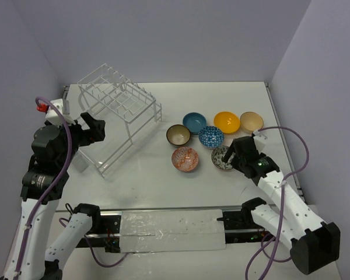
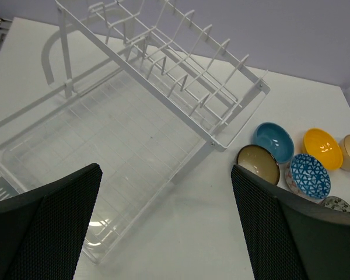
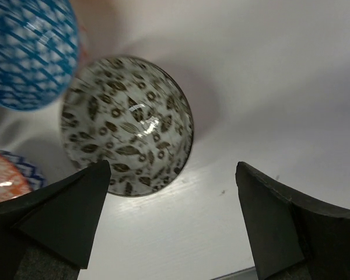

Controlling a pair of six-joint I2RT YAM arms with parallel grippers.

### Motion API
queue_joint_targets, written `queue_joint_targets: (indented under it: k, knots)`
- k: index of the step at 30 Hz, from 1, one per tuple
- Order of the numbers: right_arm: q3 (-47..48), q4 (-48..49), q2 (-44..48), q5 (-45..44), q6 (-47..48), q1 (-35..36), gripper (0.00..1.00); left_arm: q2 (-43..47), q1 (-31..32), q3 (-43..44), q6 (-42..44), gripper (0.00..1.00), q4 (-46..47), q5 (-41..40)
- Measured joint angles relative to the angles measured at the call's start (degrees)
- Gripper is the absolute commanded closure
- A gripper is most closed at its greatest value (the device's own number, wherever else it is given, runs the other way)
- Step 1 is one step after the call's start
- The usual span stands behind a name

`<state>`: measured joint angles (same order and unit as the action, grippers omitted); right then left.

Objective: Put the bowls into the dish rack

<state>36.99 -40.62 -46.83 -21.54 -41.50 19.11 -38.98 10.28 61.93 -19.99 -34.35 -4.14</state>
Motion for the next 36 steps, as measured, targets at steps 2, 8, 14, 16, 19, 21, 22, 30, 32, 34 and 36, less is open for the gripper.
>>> queue_joint_targets:
  k: [2, 8, 14, 16, 19, 21, 22, 30, 32, 34, 36]
  knots:
    - [-2.4, -0.2, -1.6, 1.0, -1.2, -0.3, 0.07, -0.6, 0.0, 0.0, -0.5, 0.01, -0.4, 1.1]
    - [-5.3, 1.7, -7.3, 3.1, -3.9, -1.1, 0.17, -0.9, 0.0, -0.3, -1.3, 0.01, -0.6, 4.2]
    - [-6.7, 4.8, -9.1, 3.6, -6.0, -2.1, 0.26, -1.1, 0.0, -1.2, -2.4, 0.01, -0.5, 6.5]
    - [-7.2, 5.6, -9.4, 3.6, -6.7, -2.3, 0.28, -1.3, 0.0, -1.3, -2.4, 0.01, -0.4, 6.9]
    - [-8.2, 6.8, -9.5, 3.4, -7.6, -2.7, 0.3, -1.8, 0.0, -1.3, -2.8, 0.01, -0.3, 7.5]
    - [-8.5, 7.2, -9.5, 3.1, -8.3, -2.9, 0.31, -2.1, 0.0, -1.3, -3.3, 0.01, -0.2, 7.9]
    - [-8.5, 7.4, -9.5, 2.9, -8.7, -3.1, 0.33, -2.3, 0.0, -1.3, -3.5, 0.01, -0.1, 8.1]
    - [-8.5, 10.2, -10.8, 1.4, -10.6, -4.0, 0.46, -3.0, 0.0, -2.6, -5.0, 0.01, 1.2, 10.7]
    - [-8.5, 10.8, -11.3, 1.2, -10.8, -4.1, 0.51, -3.1, 0.0, -3.0, -5.4, 0.01, 1.3, 11.4]
    - [-8.5, 11.1, -11.5, 1.0, -11.0, -4.2, 0.6, -3.2, 0.0, -3.6, -6.1, 0.01, 1.8, 12.2]
    - [-8.5, 11.4, -11.5, 0.5, -11.2, -4.2, 0.7, -3.4, 0.1, -3.8, -6.8, 0.01, 2.2, 13.1]
